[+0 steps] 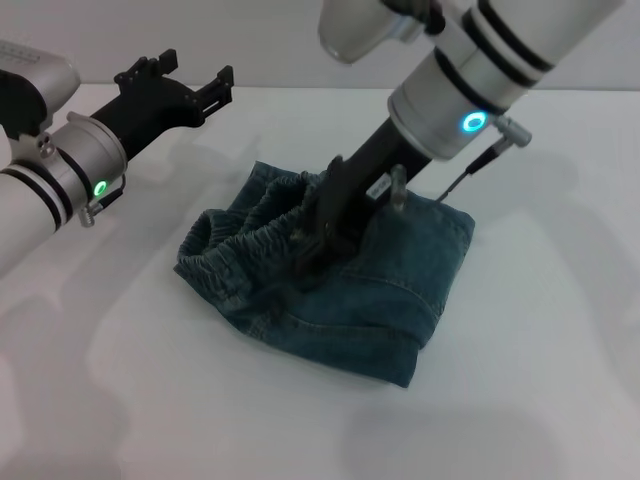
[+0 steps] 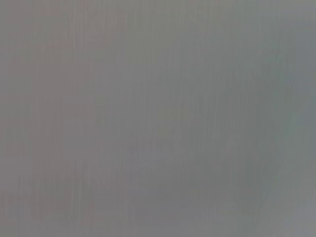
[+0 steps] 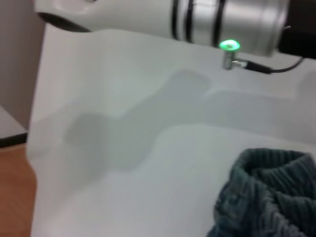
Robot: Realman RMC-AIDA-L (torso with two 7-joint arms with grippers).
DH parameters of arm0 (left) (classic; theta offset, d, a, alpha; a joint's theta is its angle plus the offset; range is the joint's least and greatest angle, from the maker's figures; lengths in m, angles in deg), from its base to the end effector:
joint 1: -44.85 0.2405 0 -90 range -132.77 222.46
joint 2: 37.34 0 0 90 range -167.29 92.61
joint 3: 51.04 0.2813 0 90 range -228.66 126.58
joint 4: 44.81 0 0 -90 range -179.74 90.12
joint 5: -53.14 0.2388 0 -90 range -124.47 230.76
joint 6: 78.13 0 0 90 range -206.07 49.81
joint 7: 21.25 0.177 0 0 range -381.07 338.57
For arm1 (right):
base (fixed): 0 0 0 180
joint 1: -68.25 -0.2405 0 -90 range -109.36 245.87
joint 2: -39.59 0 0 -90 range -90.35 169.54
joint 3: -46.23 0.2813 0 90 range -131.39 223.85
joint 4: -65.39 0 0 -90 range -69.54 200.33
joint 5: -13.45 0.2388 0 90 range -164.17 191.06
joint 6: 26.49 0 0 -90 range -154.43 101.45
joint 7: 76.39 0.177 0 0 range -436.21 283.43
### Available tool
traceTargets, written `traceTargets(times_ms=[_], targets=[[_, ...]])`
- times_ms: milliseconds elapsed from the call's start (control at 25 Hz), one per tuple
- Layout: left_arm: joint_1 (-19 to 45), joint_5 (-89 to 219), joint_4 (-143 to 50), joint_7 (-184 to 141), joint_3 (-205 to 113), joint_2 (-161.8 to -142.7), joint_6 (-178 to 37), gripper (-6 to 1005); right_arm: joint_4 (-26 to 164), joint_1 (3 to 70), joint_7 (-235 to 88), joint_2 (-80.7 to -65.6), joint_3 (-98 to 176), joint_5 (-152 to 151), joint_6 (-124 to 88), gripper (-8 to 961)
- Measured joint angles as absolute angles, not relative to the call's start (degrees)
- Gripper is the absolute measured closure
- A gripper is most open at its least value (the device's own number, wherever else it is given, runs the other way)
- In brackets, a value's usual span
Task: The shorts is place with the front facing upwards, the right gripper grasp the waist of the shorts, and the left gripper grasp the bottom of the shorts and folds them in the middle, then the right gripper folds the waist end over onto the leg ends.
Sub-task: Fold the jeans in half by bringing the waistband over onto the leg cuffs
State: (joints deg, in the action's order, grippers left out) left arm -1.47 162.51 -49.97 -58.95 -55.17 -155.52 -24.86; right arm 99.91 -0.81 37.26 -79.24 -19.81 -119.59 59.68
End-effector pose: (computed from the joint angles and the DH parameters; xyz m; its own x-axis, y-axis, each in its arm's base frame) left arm -0.2834 0.4917 -0.0619 0.7242 0.1416 0.6749 0.6501 -0.4667 -0.5997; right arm 0.0714 0.4424 -0.1158 0.9655 -0.1939 0.1736 -0.2079 -0.9759 0.0663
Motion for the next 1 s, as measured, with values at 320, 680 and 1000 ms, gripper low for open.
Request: traceTargets(times_ms=[320,680,1000], targets=[[-1.32,161.74,-49.57,-58.96,-55.17,-155.61,-24.59,201,96.35,0.19,35.43,-79.46,-21.48,-117.73,54.14,462],[-0.89,160.66,-49.21,-58.94,-55.17,-155.72,-24.34,203,94.57,0.72,33.96,-79.55,-21.53,-117.63,46.31,461],[0.08,158.40,-49.28,-58.95,-55.17,-155.51,-21.78,205,93.49,0.74,32.37,-79.62,-21.59,-116.23,38.84,461]])
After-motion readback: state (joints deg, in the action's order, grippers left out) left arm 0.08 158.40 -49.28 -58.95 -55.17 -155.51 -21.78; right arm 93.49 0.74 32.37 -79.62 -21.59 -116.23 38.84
